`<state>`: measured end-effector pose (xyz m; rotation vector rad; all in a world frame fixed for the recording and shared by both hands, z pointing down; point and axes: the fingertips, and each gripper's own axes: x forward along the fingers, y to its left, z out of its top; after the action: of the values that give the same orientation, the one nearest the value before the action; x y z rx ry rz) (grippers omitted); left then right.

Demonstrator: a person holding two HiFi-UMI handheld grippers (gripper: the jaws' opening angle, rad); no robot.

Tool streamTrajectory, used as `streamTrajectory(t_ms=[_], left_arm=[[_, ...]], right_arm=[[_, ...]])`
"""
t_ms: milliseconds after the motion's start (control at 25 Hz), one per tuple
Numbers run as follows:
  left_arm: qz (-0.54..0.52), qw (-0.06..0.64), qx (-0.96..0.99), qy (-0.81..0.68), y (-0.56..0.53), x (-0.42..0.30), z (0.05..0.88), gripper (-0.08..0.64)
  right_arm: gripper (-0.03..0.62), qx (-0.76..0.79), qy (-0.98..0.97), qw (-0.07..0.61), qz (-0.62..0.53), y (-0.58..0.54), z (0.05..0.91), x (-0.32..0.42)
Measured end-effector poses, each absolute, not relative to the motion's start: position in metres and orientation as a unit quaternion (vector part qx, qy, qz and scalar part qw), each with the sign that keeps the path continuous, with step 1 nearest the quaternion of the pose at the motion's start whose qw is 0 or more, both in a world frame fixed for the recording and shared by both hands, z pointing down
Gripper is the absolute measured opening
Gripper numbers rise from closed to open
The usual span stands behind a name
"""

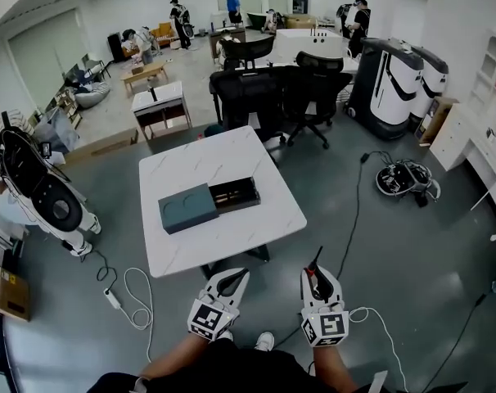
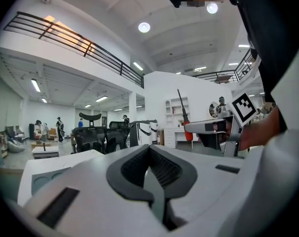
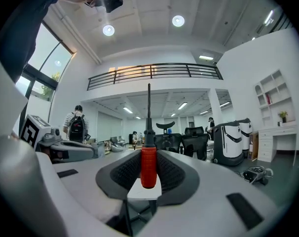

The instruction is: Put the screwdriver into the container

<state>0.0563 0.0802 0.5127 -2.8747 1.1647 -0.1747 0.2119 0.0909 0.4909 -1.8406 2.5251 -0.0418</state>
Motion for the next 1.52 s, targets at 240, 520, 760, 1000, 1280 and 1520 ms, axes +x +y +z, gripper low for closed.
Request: streamTrajectory(t_ms=[240, 520, 760, 1000, 1280, 1520], left_arm=[[-0.063, 0.016, -0.922, 0.383, 0.065, 0.060, 0.521, 0.006], [-0.053, 0.013, -0.920, 0.388, 0.021, 0.052, 0.522, 0.006], [-0.038, 0.021, -0.919, 0.392, -0.024, 0.027, 0.514, 0.006], [-0.026, 0.011, -0.914, 0.406, -0.066, -0.008, 0.515, 0.006], [-0.030, -0.002, -0.913, 0.407, -0.103, -0.044, 0.513, 0.006], [-0.014, 0.013, -0.911, 0.411, -0.125, -0.064, 0.517, 0.006]], right_arm=[[0.106, -0.577, 0.817, 0.010, -0.016, 0.072, 0.502, 0.212], [0.106, -0.574, 0.819, 0.002, -0.006, 0.032, 0.498, 0.202], [0.104, -0.568, 0.823, -0.002, 0.009, -0.012, 0.486, 0.176], [0.104, -0.558, 0.830, -0.009, 0.015, -0.058, 0.481, 0.142], [0.104, -0.559, 0.829, -0.012, 0.012, -0.101, 0.480, 0.109], [0.104, -0.559, 0.829, -0.016, 0.011, -0.120, 0.482, 0.093]])
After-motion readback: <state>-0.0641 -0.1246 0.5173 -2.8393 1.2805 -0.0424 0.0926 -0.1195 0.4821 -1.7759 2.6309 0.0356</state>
